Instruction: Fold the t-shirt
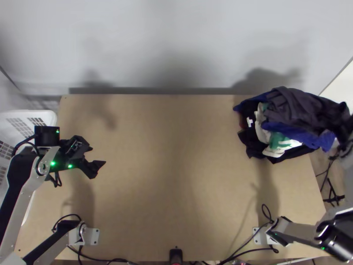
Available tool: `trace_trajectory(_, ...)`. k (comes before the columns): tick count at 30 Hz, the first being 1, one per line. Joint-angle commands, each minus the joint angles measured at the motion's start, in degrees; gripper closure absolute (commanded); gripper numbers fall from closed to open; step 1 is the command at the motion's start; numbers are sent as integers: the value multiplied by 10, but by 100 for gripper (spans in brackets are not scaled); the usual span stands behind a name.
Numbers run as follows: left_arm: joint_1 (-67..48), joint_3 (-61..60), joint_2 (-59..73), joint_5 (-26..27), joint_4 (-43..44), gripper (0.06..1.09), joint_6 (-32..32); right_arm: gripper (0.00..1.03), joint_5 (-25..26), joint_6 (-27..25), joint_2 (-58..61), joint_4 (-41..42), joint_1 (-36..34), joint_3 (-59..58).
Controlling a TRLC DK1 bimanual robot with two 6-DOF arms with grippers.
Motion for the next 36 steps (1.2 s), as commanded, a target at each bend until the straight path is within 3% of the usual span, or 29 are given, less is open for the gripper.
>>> trace_trajectory(1, 0, -1, -2, -1, -2, 10, -1, 3, -4, -33, -49, -26, -45, -4)
trace_trajectory(5, 0, -1, -5, -1, -3, 10, -1, 3, -16, -36, -47, -34, -55, 2)
trace_trajectory(6, 0, -2, -6, -1, -3, 10, -1, 8, -18, -42, -44, -36, -52, 1)
trace_trajectory(8, 0, -4, -9, -1, -4, 10, -1, 34, -18, -47, -39, -29, -45, -3)
trace_trajectory(9, 0, -4, -11, -1, -4, 11, -1, 42, -18, -44, -36, -19, -41, -5)
trace_trajectory(10, 1, -5, -13, -2, -6, 10, -1, 43, -18, -44, -33, -17, -34, -3)
trace_trajectory(11, 2, -6, -13, -2, -7, 11, -1, 38, -18, -45, -29, -16, -32, 0)
trace_trajectory(13, 3, -8, -15, -3, -8, 10, -1, 2, -18, -46, -27, -16, -28, 1)
trace_trajectory(20, 5, -19, -23, -5, -8, 10, -1, 3, -19, -37, -35, -16, -37, 3)
trace_trajectory(23, 5, -25, -27, -5, -8, 10, -1, 4, -20, -34, -27, -6, 7, 8)
trace_trajectory(28, 7, -25, -36, -17, -8, 10, -1, 27, -18, 11, 36, 27, 106, 66)
trace_trajectory(31, 8, -26, -40, -19, -11, 10, -1, 54, -10, 29, 88, 41, 149, 93)
trace_trajectory(35, 8, -27, -47, -19, -17, 10, -4, 98, 18, 39, 131, 106, 180, 82)
trace_trajectory(36, 8, -27, -50, -19, -19, 10, -4, 100, 21, 40, 142, 112, 180, 81)
